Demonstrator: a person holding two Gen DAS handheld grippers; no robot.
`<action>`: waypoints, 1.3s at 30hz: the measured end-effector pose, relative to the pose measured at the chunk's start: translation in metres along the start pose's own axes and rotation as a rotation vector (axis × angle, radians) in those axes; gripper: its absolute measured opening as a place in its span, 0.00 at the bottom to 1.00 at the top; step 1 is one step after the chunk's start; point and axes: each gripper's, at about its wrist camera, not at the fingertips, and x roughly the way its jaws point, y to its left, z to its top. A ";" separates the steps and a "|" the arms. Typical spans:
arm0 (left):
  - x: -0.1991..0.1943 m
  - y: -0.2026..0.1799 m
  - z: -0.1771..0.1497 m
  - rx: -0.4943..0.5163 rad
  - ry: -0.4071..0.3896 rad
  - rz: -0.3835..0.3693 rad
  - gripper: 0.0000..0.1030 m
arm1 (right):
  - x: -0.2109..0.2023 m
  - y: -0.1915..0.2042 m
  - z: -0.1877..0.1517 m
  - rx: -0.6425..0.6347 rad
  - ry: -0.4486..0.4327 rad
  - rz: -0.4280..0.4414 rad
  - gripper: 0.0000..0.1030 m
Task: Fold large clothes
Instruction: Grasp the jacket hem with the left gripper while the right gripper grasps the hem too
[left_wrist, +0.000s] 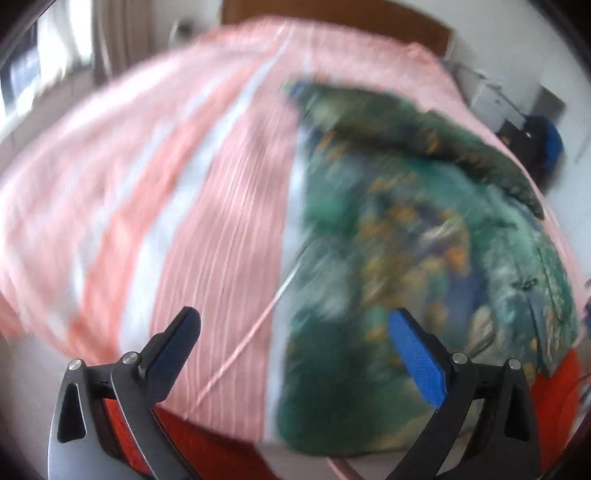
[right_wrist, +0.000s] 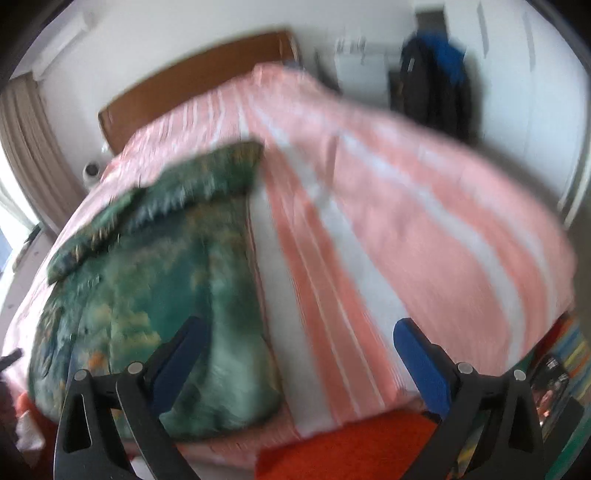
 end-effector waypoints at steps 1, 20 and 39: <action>0.009 0.005 -0.007 -0.020 0.045 -0.036 0.99 | 0.007 -0.006 0.001 0.014 0.045 0.047 0.98; -0.021 -0.050 -0.043 0.150 0.167 -0.147 0.09 | 0.011 0.046 0.002 -0.194 0.360 0.233 0.12; -0.033 -0.097 0.212 0.037 -0.180 -0.143 0.39 | 0.063 0.061 0.194 0.168 0.112 0.497 0.33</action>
